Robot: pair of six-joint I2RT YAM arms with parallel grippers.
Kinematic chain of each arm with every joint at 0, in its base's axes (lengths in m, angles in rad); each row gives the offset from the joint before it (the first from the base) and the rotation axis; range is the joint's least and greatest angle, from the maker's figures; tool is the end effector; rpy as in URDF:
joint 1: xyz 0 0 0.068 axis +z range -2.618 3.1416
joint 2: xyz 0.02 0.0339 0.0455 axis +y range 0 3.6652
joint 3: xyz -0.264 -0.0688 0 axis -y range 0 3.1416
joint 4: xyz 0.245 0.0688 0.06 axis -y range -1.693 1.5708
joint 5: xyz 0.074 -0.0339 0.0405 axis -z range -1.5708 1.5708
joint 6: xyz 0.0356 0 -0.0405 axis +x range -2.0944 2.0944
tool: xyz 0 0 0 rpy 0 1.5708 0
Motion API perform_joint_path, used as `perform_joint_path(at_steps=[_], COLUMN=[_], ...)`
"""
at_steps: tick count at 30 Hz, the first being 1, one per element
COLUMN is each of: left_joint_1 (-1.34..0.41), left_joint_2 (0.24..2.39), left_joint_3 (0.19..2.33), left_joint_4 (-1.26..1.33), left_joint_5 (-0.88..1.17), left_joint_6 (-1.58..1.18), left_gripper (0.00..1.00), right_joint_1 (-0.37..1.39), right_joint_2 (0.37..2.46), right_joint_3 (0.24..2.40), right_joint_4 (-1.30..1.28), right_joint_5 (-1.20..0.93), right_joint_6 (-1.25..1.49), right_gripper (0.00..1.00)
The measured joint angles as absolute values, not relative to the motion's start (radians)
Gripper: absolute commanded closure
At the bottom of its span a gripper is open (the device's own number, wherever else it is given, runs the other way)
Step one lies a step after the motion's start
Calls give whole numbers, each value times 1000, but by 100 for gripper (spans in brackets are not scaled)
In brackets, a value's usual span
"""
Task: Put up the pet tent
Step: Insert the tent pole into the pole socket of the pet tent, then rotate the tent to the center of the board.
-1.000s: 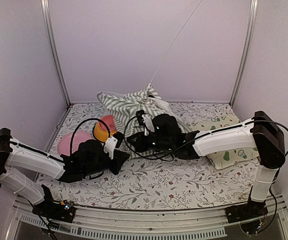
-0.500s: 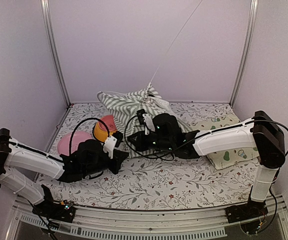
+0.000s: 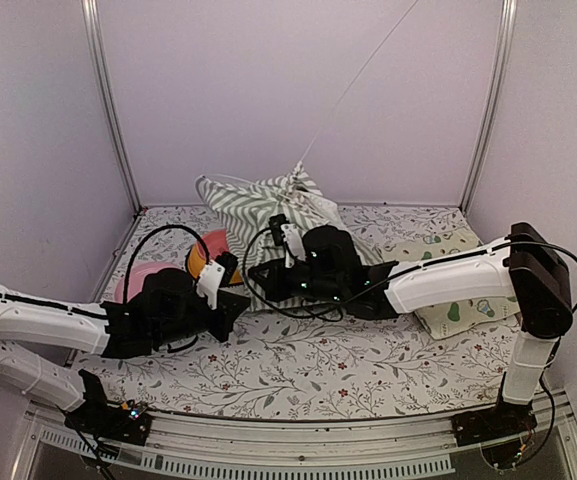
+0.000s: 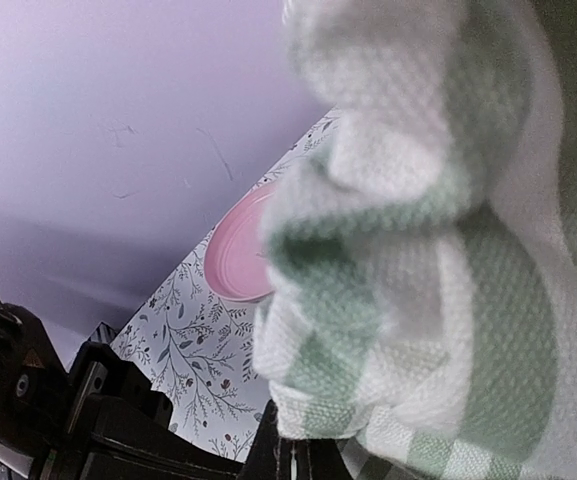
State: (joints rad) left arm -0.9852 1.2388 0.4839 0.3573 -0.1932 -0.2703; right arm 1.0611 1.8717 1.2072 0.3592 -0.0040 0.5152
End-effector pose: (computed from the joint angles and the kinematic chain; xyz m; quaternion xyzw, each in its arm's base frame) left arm 0.1461 -0.2079 0.1967 0.2400 0.7952 -0.2586 0.4931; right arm 0.2110 0.3777 0.2288 -0.2185 0.7762 0.4204 0.4159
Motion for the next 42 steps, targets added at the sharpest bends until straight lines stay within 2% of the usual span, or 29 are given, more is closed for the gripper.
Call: perform_joint_path(at_steps=[15,18,19,22,31,32,33,42], left_joint_1=[-936,-918,-913,-886,-864,-863,-861,-847], left_joint_2=[1138,1131,1130,1119,1097,1093,1089,1078], left_joint_3=[579,594,596,605,606,606,606,606], left_joint_4=[165,142,142,152,162,157,154,151], left_joint_5=[-189,-176,-169,-171,-180,-179,-179,-160], left_joint_6=[-367,-382,-384,-387,-371,-368,-366,-346], left_gripper=[100,100,100,100,100,100,100,100], right_joint_1=[1105,1106,1106,1106,1111,1111,1111,1096], right_joint_2=[1867,1861,1855,1832,1731,1708,1687,1517], right_joint_3=[1211,1211,1211,1206,1226,1233,1242,1448], right_joint_4=[428,436,431,371,204,176,148,-147], right_joint_5=[75,73,71,48,-115,-133,-147,-99], right_joint_6=[447,442,432,411,378,376,370,235], right_gripper=[99,84,74,54,26,15,8,3])
